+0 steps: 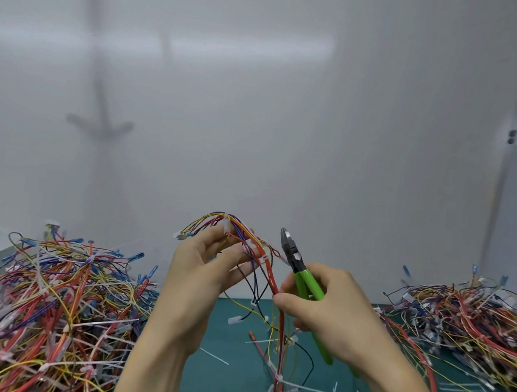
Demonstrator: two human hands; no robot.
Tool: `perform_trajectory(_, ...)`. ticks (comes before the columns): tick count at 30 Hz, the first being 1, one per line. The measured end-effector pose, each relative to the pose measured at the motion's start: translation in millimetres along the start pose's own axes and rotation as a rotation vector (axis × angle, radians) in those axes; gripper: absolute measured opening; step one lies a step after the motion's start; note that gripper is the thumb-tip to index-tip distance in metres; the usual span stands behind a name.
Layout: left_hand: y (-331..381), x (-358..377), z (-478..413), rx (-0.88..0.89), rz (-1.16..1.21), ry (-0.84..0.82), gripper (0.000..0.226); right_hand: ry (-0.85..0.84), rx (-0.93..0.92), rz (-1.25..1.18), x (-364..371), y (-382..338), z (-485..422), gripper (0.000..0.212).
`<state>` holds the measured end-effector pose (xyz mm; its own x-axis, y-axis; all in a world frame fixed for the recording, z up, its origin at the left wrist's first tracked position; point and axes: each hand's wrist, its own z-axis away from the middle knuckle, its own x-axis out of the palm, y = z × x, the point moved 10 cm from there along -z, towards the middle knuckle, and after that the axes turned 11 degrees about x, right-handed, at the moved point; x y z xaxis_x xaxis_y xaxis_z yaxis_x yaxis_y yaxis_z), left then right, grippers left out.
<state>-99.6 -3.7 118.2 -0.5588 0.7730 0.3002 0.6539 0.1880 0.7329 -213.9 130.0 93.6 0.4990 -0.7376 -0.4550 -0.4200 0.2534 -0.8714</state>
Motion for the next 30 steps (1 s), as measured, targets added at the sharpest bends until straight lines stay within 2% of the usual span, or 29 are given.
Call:
perform_trajectory(4,-5.9,4.9,2.0,-0.053,0.028,-0.035,0.035,0.064,-0.035,-0.032,-6.3,-4.2,1.1,0.018)
perform_trajectory(10,1.8,25.1,7.4,-0.021,-0.09,-0.151,0.044,0.095,-0.128,-0.125,-10.4,-17.3,4.9,0.005)
perform_trajectory(16,16.4,-1.7,2.1,0.054,-0.292,-0.013,0.018,0.188,-0.079,-0.263,-28.2,-7.8,1.9,0.009)
perform_trajectory(19,27.6,-16.4,-0.3,0.117,-0.369,0.048,0.014,0.183,-0.079,-0.332,-33.3,-5.9,1.4,0.01)
perform_trajectory(23,20.6,-32.0,0.5,0.035,-0.42,0.085,0.01,0.183,-0.109,-0.437,-39.3,-8.4,3.8,0.01)
perform_trajectory(27,-4.8,-20.7,2.2,-0.115,-0.531,-0.115,0.039,0.166,-0.126,-0.488,-38.9,-11.7,6.3,0.008)
perform_trajectory(30,-20.9,4.8,8.1,-0.136,-0.554,-0.327,0.055,0.153,-0.149,-0.479,-35.6,-17.0,9.1,0.006)
